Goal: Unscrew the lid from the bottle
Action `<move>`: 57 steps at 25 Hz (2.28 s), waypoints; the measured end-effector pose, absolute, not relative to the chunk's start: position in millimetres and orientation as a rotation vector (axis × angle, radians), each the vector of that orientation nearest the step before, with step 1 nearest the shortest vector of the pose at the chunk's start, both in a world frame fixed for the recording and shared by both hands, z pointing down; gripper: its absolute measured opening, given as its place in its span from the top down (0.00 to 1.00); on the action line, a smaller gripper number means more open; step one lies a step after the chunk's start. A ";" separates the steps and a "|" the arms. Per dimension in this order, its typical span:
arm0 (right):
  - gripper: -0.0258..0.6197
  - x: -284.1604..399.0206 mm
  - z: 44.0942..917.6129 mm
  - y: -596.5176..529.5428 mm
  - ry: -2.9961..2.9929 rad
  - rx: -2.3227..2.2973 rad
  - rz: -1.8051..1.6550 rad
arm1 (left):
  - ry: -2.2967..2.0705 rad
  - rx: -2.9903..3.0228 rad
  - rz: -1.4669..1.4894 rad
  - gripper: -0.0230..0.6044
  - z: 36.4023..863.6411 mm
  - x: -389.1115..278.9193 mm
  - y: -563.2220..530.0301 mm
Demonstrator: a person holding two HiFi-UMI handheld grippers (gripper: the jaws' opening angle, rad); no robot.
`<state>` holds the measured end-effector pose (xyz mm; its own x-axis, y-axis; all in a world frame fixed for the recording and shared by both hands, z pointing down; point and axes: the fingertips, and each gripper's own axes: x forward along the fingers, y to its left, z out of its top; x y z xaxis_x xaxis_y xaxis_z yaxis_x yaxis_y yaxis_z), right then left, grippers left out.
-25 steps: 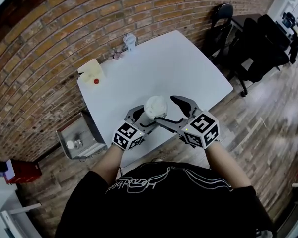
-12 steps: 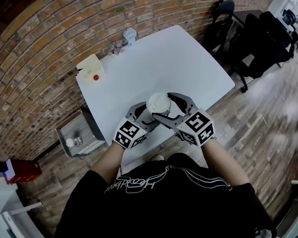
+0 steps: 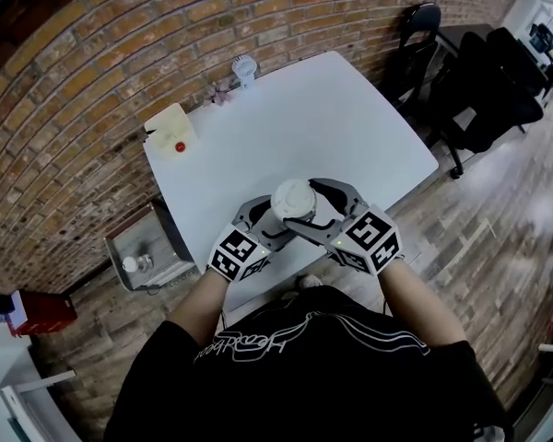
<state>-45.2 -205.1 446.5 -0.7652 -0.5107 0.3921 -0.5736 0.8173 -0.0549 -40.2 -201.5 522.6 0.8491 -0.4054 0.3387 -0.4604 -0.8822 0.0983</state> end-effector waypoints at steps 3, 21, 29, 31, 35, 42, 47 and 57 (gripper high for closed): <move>0.41 -45.3 446.2 -203.9 -2.646 0.738 0.234 | -0.674 2.846 0.468 0.40 522.4 -39.7 -200.9; 0.41 -49.3 445.7 -197.7 -2.649 -0.069 0.096 | -0.674 2.804 0.556 0.40 523.4 -42.1 -197.6; 0.41 -50.2 446.4 -193.7 -2.556 -0.500 -0.042 | -0.694 2.792 0.563 0.40 524.2 -43.0 -196.0; 0.41 -50.8 446.5 -193.0 -2.524 -0.597 -0.077 | -0.701 2.785 0.563 0.40 524.0 -43.7 -195.9; 0.41 -51.3 446.4 -192.3 -2.483 -0.718 -0.106 | -0.709 2.773 0.564 0.40 524.0 -44.1 -195.8; 0.38 -51.0 447.5 -189.1 -2.493 -0.684 -0.053 | -0.688 2.775 0.572 0.40 528.1 -44.5 -195.7; 0.35 -53.4 438.8 -191.0 -2.524 -0.558 -0.035 | -0.670 2.774 0.577 0.40 527.7 -48.0 -197.2; 0.32 -42.5 427.0 -194.7 -2.661 0.159 0.086 | -0.663 2.760 0.587 0.40 528.5 -46.4 -198.0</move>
<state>-42.5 -194.7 427.0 -0.8830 -0.0981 0.4591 -0.1274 0.9913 -0.0332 -46.4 -198.0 528.5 0.8161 -0.3805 0.4349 -0.4779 -0.8676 0.1376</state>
